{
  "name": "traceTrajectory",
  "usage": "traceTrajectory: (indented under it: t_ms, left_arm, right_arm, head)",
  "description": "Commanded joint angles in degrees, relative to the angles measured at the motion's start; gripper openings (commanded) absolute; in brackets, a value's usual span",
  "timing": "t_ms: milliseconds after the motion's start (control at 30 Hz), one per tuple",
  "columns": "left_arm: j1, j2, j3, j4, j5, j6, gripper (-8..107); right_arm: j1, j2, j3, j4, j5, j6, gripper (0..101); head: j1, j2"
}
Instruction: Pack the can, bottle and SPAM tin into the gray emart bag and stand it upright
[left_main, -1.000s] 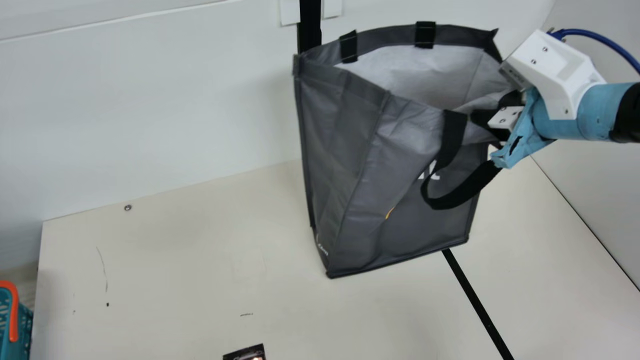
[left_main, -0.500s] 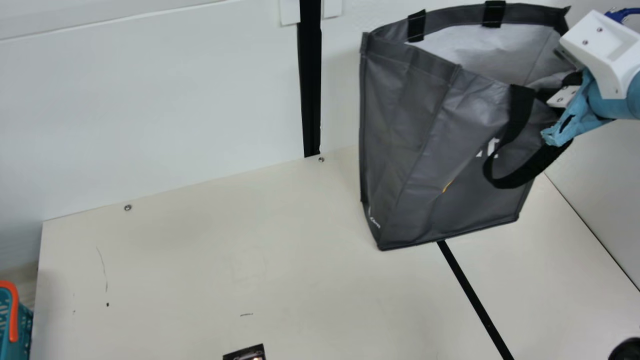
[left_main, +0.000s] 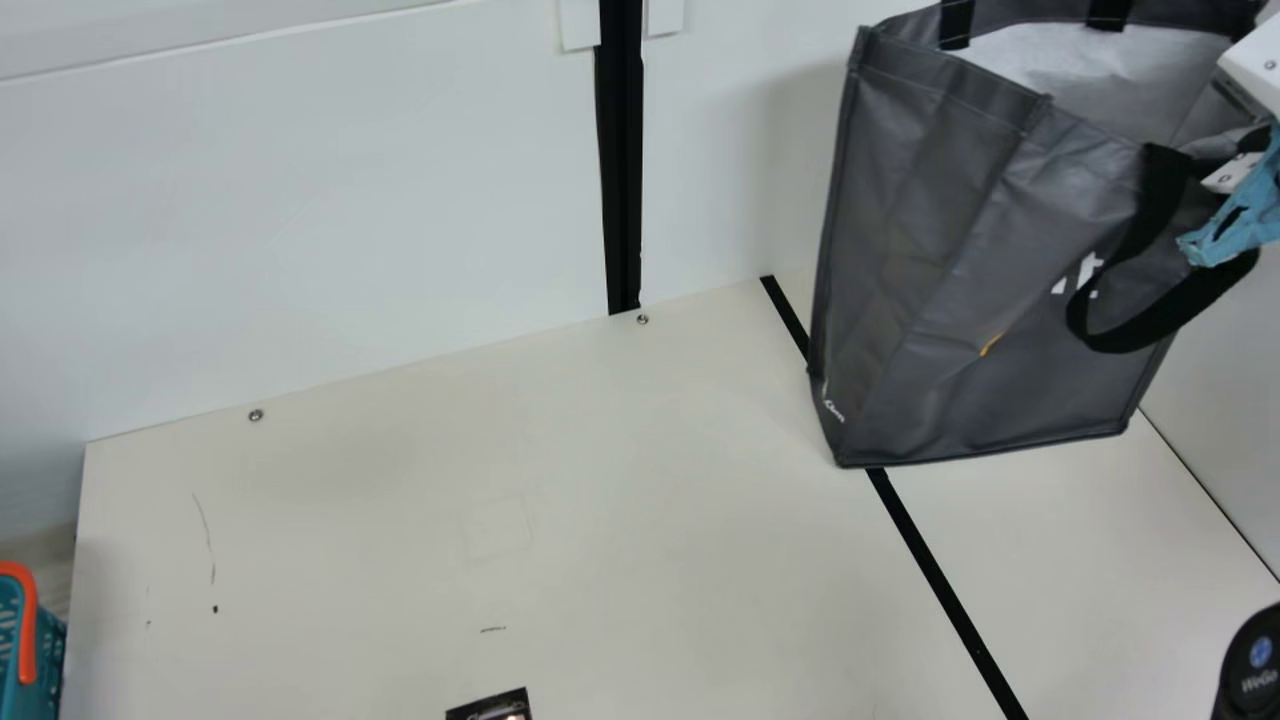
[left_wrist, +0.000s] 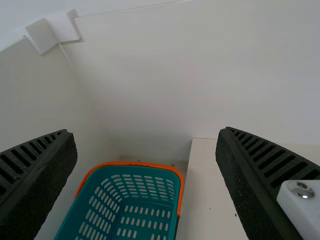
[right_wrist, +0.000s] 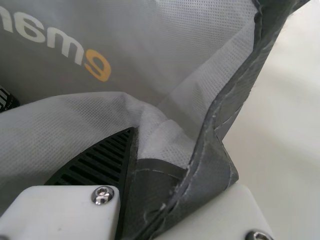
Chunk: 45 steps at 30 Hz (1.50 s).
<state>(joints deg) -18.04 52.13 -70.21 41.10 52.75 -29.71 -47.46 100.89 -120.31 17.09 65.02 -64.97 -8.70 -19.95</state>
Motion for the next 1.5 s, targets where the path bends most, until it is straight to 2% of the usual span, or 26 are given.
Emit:
traceTrajectory:
  t_ms: [0, 33, 467, 967, 1233, 1467]
  left_arm:
    - [0.0, 0.0, 0.0, 0.0, 0.0, 0.0, 90]
    - [0.0, 0.0, 0.0, 0.0, 0.0, 0.0, 90]
    - [0.0, 0.0, 0.0, 0.0, 0.0, 0.0, 90]
    - [0.0, 0.0, 0.0, 0.0, 0.0, 0.0, 90]
    - [0.0, 0.0, 0.0, 0.0, 0.0, 0.0, 90]
    - [0.0, 0.0, 0.0, 0.0, 0.0, 0.0, 90]
  right_arm:
    - [-0.7, 1.0, -1.5, -0.1, 0.7, -0.1, 0]
    - [-1.0, 1.4, -2.1, -0.1, 1.0, 0.0, 0]
    - [-3.9, 3.6, -6.8, 3.4, 4.4, 2.4, 43]
    - [-4.1, 1.9, -13.8, 7.8, 4.9, 4.1, 94]
    - [-3.1, 0.4, -17.0, 10.7, 4.9, 4.5, 95]
    - [-0.1, -2.0, -16.5, 12.9, 4.9, 4.3, 95]
  head:
    - [-1.3, 0.0]
    - [-1.3, 0.0]
    - [-1.3, 0.0]
    - [-1.3, 0.0]
    - [-1.3, 0.0]
    - [-1.3, 0.0]
